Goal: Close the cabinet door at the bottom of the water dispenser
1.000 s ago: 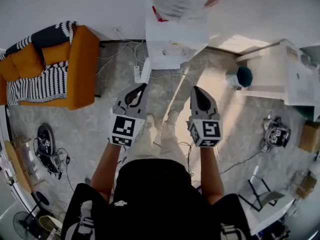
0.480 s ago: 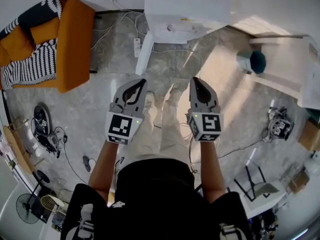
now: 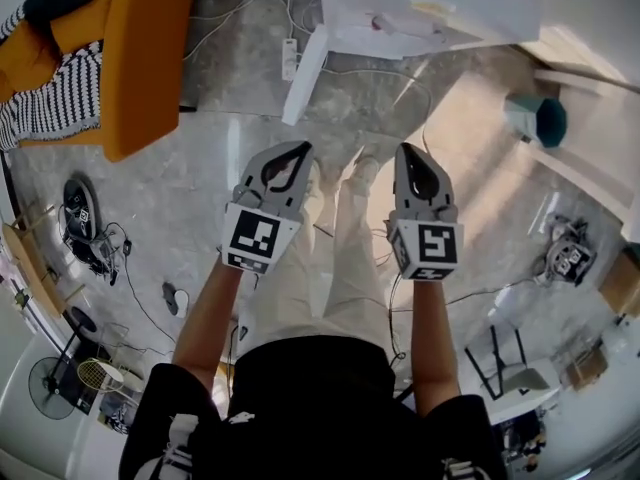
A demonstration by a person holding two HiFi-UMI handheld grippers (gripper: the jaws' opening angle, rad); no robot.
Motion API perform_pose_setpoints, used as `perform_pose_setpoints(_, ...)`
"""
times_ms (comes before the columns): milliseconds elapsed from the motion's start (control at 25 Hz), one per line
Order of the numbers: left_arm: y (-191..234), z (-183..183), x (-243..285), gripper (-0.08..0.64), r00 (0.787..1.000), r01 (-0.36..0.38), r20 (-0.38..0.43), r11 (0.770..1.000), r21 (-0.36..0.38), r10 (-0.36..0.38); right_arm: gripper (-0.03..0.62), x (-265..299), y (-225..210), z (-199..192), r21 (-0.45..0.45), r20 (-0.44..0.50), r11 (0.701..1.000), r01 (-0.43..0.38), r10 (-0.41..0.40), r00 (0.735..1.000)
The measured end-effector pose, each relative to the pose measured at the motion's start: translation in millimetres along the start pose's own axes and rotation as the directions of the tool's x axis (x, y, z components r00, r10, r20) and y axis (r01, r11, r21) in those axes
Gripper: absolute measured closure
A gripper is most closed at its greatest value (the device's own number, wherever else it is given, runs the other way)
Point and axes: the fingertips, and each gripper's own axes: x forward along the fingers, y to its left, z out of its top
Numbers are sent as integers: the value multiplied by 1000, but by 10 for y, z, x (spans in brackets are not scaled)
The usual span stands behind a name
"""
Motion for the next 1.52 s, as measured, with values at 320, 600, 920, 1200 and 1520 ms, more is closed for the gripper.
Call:
perform_pose_setpoints(320,127,-576,310,548,999,15,-48,1000,-26,-16,558,380,4,-539,2,-75,1000,-25,25,997)
perform_pose_setpoints(600,319,-1414,486,548,987,-9,-159,998,-68,-1,557,650,116,-1019,-9,-145,998,-60,58,988)
perform_pose_setpoints(920,609,-1960,669,495,975,-49,-219,995,-89,28,557,944,217,-1385,-45,-219,994,-100,88,972)
perform_pose_setpoints(1200,872,-2354,887,415,964,-61,-264,990,-130,25,557,1181,402,-1502,-61,-203,988,-141,126,971)
perform_pose_setpoints(1520,1048,-2950,1099,320,934,-79,-357,981,-177,11,557,1310,454,-1773,-74,-230,984,-165,144,963)
